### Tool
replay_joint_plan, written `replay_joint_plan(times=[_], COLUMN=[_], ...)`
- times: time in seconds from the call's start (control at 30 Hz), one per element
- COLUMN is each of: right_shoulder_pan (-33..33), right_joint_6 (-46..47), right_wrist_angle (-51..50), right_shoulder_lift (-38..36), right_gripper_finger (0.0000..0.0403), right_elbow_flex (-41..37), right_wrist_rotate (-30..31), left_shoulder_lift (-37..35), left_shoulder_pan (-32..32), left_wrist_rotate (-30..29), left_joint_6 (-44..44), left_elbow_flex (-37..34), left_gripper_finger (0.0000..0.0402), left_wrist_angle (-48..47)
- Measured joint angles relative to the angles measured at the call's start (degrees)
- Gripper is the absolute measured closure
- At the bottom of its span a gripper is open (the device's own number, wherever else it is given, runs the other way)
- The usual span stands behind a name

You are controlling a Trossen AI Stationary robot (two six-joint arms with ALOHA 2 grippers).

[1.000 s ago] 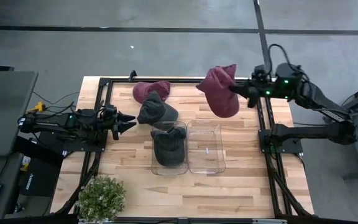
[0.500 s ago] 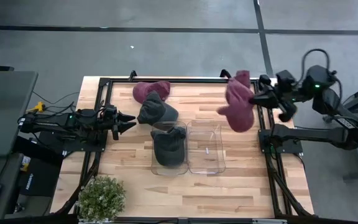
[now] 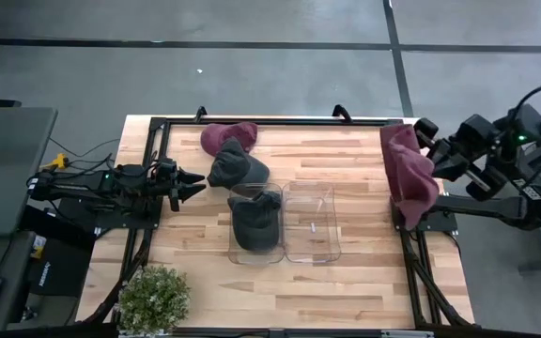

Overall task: Pick & Place hat
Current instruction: Put the right red cap into the right transparent bin

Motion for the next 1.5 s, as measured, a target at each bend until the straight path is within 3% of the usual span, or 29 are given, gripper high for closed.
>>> replay_joint_plan(times=[0.2, 0.37, 0.57, 0.87, 1.27, 1.5], right_shoulder_pan=[0.0, 0.0, 0.0, 1.0, 20.9, 32.6], right_joint_6=[-0.3, -1.3, -0.6, 10.2, 21.7, 31.6], right_wrist_angle=[-0.2, -4.2, -15.9, -21.4, -20.8, -20.7], right_shoulder_lift=[0.2, 0.2, 0.4, 2.6, 14.6, 23.9], right_gripper_finger=[0.0403, 0.0403, 0.0403, 0.0403, 0.0403, 0.0403], right_elbow_flex=[0.0, 0.0, 0.0, 0.0, -0.1, -0.1], right_wrist_rotate=[0.8, 5.0, 17.3, 41.3, 72.7, 86.2], left_shoulder_lift=[0.0, 0.0, 0.0, 0.0, 0.0, 0.0], left_shoulder_pan=[0.0, 0.0, 0.0, 0.0, 0.0, 0.0], left_wrist_rotate=[0.0, 0.0, 0.0, 0.0, 0.0, 0.0], left_joint_6=[0.0, 0.0, 0.0, 0.0, 0.0, 0.0], left_elbow_flex=[0.0, 0.0, 0.0, 0.0, 0.0, 0.0], left_gripper_finger=[0.0204, 0.0204, 0.0204, 0.0204, 0.0204, 0.0204], left_wrist_angle=[0.0, 0.0, 0.0, 0.0, 0.0, 0.0])
